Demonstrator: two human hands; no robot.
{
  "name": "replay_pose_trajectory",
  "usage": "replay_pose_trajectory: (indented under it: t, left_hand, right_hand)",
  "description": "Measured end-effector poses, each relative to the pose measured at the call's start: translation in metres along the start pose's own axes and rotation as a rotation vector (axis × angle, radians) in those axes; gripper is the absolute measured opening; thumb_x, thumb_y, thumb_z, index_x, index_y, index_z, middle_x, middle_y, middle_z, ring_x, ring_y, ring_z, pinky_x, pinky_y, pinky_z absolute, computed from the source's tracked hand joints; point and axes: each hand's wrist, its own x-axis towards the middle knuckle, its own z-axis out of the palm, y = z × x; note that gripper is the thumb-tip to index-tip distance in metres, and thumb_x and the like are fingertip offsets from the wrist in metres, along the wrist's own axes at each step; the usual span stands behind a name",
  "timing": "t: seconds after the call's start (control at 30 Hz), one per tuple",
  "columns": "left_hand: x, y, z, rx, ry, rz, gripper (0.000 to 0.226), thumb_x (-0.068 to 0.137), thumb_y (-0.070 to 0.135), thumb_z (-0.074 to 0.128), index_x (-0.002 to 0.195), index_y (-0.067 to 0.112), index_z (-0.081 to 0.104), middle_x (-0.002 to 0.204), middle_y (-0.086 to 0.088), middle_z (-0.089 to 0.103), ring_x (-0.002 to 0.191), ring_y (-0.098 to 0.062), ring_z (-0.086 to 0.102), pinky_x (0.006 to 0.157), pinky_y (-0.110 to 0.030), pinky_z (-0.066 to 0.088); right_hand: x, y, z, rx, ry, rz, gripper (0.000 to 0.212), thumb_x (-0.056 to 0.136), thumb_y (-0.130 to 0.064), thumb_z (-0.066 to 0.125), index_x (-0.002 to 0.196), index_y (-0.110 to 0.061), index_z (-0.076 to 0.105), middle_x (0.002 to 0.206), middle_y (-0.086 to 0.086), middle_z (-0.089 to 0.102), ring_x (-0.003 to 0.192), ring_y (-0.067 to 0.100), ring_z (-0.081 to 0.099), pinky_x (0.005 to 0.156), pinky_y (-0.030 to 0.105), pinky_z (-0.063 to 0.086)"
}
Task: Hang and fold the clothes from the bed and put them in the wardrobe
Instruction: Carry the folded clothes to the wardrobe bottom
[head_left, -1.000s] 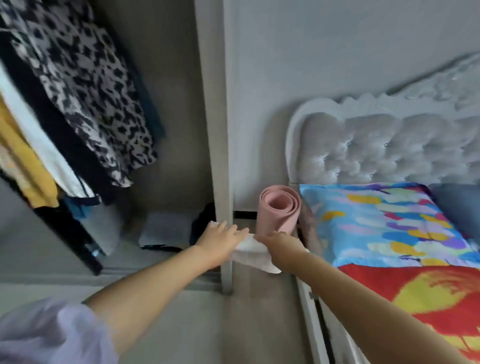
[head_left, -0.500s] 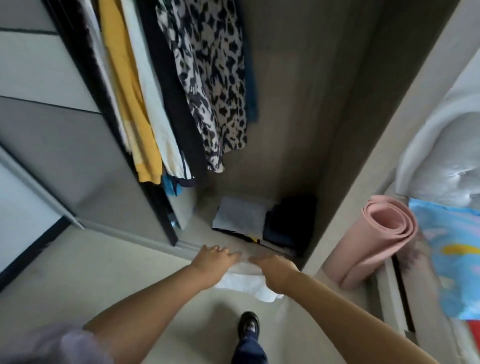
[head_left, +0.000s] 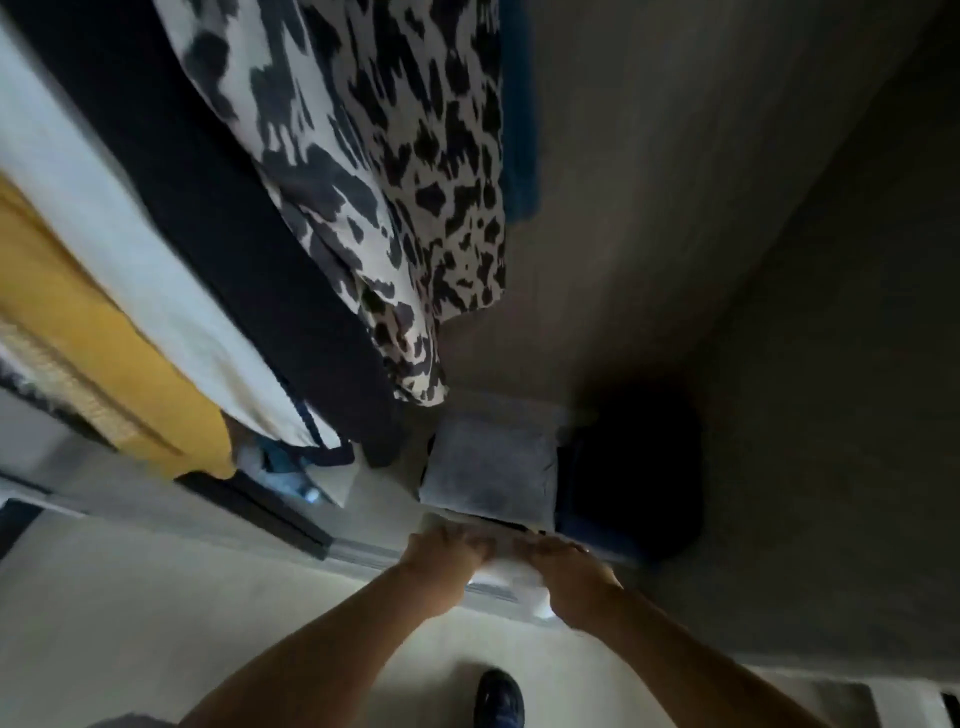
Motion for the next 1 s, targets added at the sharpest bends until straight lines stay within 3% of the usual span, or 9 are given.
replay_pose_trajectory:
  t: [0.2, 0.3, 0.37, 0.5, 0.57, 0.63, 0.77, 0.9, 1.0]
  left_hand:
    - [0.155, -0.051, 0.020, -0.005, 0.031, 0.075, 0.055, 0.098, 0.016, 0.045, 0.149, 0.027, 0.028, 0.142, -0.012, 0.043, 0.125, -0.033, 0.048, 0.098, -0.045, 0.043]
    - [0.233, -0.072, 0.023, -0.086, 0.297, 0.022, 0.043, 0.095, 0.024, 0.054, 0.138, 0.024, 0.048, 0.126, -0.010, 0.059, 0.112, -0.026, 0.059, 0.091, -0.037, 0.050]
    - [0.278, -0.087, 0.035, 0.039, 0.387, 0.053, 0.056, 0.092, 0.018, 0.055, 0.144, 0.029, 0.039, 0.120, -0.006, 0.059, 0.106, -0.025, 0.061, 0.081, -0.035, 0.052]
    - [0.354, -0.108, 0.083, 0.081, 0.468, 0.024, 0.065, 0.089, 0.011, 0.014, 0.151, 0.029, 0.021, 0.139, -0.013, 0.049, 0.124, -0.035, 0.050, 0.093, -0.054, 0.045]
    - [0.381, -0.113, 0.129, 0.116, 0.363, -0.024, 0.062, 0.093, 0.013, 0.009, 0.151, 0.032, -0.001, 0.156, -0.009, 0.025, 0.142, -0.034, 0.027, 0.106, -0.058, 0.030]
    - [0.399, -0.118, 0.185, 0.084, 0.220, -0.035, 0.069, 0.100, 0.020, 0.031, 0.146, 0.033, -0.019, 0.161, -0.007, 0.004, 0.147, -0.032, 0.007, 0.110, -0.059, 0.021]
    - [0.402, -0.125, 0.234, -0.004, 0.129, -0.021, 0.088, 0.096, 0.027, 0.045, 0.141, 0.034, -0.030, 0.156, -0.005, -0.028, 0.145, -0.027, -0.020, 0.111, -0.062, 0.010]
    - [0.386, -0.120, 0.206, -0.042, 0.036, -0.020, 0.095, 0.092, 0.034, 0.051, 0.144, 0.032, -0.029, 0.153, -0.005, -0.034, 0.142, -0.025, -0.027, 0.111, -0.062, -0.004]
    - [0.361, -0.093, 0.156, -0.044, 0.002, -0.044, 0.080, 0.097, 0.035, 0.045, 0.151, 0.026, -0.014, 0.159, -0.009, -0.019, 0.146, -0.027, -0.017, 0.113, -0.058, -0.005]
  right_hand:
    - [0.144, 0.056, 0.019, 0.007, 0.062, 0.059, 0.066, 0.090, -0.004, 0.043, 0.149, -0.031, 0.029, 0.139, 0.007, 0.047, 0.122, 0.030, 0.053, 0.099, 0.039, 0.046]
    - [0.209, 0.087, 0.017, -0.007, 0.165, 0.107, 0.067, 0.088, -0.001, 0.047, 0.147, -0.028, 0.031, 0.141, 0.007, 0.046, 0.122, 0.029, 0.052, 0.093, 0.038, 0.050]
    - [0.246, 0.102, 0.018, -0.035, 0.223, 0.123, 0.069, 0.091, -0.006, 0.051, 0.150, -0.029, 0.024, 0.148, 0.008, 0.036, 0.132, 0.031, 0.040, 0.097, 0.039, 0.047]
    - [0.313, 0.122, 0.057, -0.088, 0.290, 0.179, 0.074, 0.094, -0.001, 0.039, 0.153, -0.032, 0.006, 0.161, 0.007, 0.006, 0.147, 0.038, 0.003, 0.114, 0.052, 0.025]
    - [0.339, 0.124, 0.097, -0.090, 0.246, 0.201, 0.075, 0.096, -0.001, 0.035, 0.153, -0.033, -0.001, 0.161, 0.010, -0.009, 0.146, 0.040, -0.010, 0.114, 0.059, 0.014]
    - [0.357, 0.124, 0.141, -0.046, 0.139, 0.204, 0.078, 0.096, -0.005, 0.038, 0.152, -0.036, -0.007, 0.159, 0.012, -0.020, 0.143, 0.042, -0.019, 0.112, 0.064, 0.008]
    - [0.363, 0.130, 0.191, 0.004, 0.069, 0.118, 0.085, 0.094, -0.047, 0.049, 0.150, -0.038, -0.014, 0.155, 0.010, -0.032, 0.140, 0.042, -0.028, 0.110, 0.067, 0.005]
    - [0.347, 0.133, 0.168, 0.090, 0.036, 0.089, 0.073, 0.097, -0.056, 0.033, 0.151, -0.035, -0.010, 0.156, 0.007, -0.029, 0.143, 0.036, -0.025, 0.114, 0.059, 0.001]
    - [0.319, 0.124, 0.122, 0.127, 0.029, 0.160, 0.063, 0.101, -0.049, 0.028, 0.154, -0.029, -0.001, 0.160, 0.007, -0.016, 0.147, 0.030, -0.012, 0.117, 0.051, 0.008]
